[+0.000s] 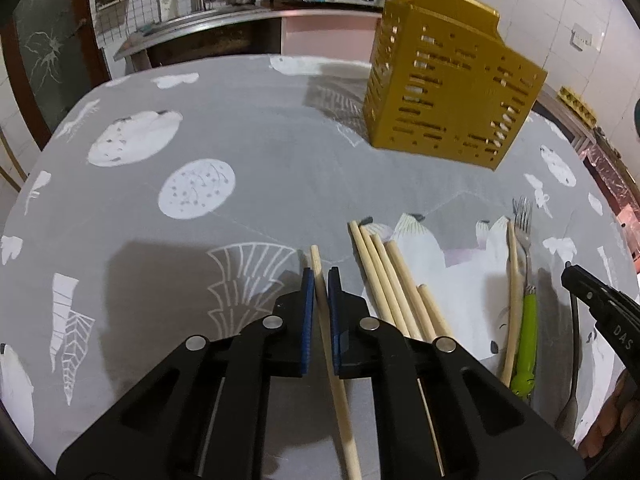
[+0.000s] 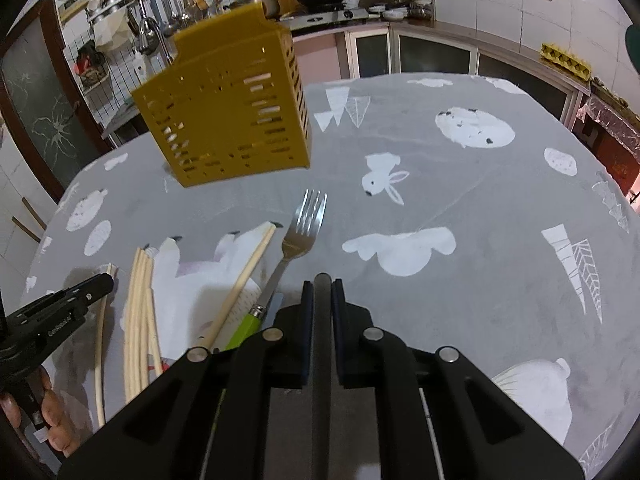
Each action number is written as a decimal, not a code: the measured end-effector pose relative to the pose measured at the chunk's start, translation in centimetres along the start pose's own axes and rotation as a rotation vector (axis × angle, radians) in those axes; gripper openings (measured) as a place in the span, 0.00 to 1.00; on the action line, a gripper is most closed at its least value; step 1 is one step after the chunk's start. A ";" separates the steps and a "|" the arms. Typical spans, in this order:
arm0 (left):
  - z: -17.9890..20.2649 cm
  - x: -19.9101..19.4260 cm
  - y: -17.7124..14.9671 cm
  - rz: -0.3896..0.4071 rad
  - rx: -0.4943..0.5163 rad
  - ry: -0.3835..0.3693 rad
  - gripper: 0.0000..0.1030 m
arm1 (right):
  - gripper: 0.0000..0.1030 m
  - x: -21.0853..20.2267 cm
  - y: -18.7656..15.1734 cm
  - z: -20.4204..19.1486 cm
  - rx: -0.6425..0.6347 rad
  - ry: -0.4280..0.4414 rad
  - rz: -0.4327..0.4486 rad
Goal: Organize utensils
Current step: 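Lift the chopstick with the left tool while the right tool carries the spoon to the yellow holder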
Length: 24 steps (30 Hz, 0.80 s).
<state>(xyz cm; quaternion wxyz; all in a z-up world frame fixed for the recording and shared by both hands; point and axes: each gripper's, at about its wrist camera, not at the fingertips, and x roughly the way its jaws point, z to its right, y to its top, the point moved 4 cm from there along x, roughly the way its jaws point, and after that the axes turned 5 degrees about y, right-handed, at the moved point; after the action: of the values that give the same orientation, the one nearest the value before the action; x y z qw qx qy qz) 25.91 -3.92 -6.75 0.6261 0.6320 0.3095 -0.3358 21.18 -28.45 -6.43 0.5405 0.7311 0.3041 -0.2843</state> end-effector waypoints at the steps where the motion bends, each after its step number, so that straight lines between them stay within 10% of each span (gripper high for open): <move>1: 0.0 -0.4 0.1 0.014 0.000 0.000 0.05 | 0.09 -0.4 0.1 0.0 0.003 0.006 0.011; 24: 0.2 -14.2 1.1 0.518 0.006 -0.049 0.04 | 0.09 -11.2 1.6 -1.7 -0.103 0.084 0.449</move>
<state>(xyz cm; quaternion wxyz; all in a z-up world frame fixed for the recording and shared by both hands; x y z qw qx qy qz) 18.49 -3.71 5.41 0.6966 0.6837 0.1212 -0.1806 15.22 -28.70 3.30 0.6136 0.7631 0.1704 -0.1103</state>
